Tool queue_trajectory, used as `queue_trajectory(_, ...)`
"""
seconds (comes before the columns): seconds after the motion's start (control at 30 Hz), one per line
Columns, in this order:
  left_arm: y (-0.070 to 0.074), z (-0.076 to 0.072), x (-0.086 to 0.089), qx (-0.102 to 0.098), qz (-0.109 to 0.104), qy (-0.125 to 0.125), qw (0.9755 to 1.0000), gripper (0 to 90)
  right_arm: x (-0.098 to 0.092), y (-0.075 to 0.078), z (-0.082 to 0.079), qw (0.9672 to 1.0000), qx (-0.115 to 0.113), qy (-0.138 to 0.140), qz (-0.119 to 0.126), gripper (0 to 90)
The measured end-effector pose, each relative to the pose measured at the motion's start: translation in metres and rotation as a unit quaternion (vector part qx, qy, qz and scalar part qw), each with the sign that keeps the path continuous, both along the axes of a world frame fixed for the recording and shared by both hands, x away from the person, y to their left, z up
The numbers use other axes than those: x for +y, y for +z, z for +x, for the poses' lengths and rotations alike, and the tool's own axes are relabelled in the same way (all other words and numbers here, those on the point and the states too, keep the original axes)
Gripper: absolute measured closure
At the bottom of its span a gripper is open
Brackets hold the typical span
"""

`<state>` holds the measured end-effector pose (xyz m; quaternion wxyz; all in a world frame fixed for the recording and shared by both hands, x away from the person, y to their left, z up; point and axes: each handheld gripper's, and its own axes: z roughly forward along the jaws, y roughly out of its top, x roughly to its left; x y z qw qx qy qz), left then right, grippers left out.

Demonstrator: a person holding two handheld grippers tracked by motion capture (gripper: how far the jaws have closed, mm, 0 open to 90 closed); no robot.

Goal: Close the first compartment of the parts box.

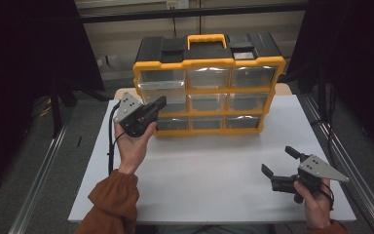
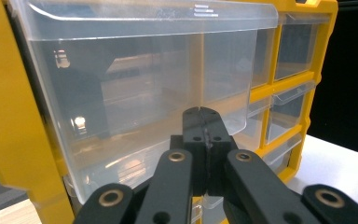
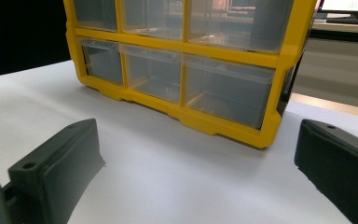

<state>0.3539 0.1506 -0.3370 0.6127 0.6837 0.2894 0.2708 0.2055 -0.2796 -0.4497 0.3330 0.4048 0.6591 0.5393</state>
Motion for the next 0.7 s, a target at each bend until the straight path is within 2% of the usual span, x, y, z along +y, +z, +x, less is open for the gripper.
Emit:
queue_trajectory(0.37,0.0003,0.0051,-0.0012,-0.001,0.001,0.004,1.0000,90.0,-0.0001,0.0000,0.0000,1.0000,0.000,0.000,-0.001,0.2)
queue_trajectory(0.7,0.0010,0.0080,-0.0014,-0.001,0.010,0.006,0.9999,90.0,0.0000,-0.0001,0.0002,1.0000,0.000,0.000,0.000,0.2)
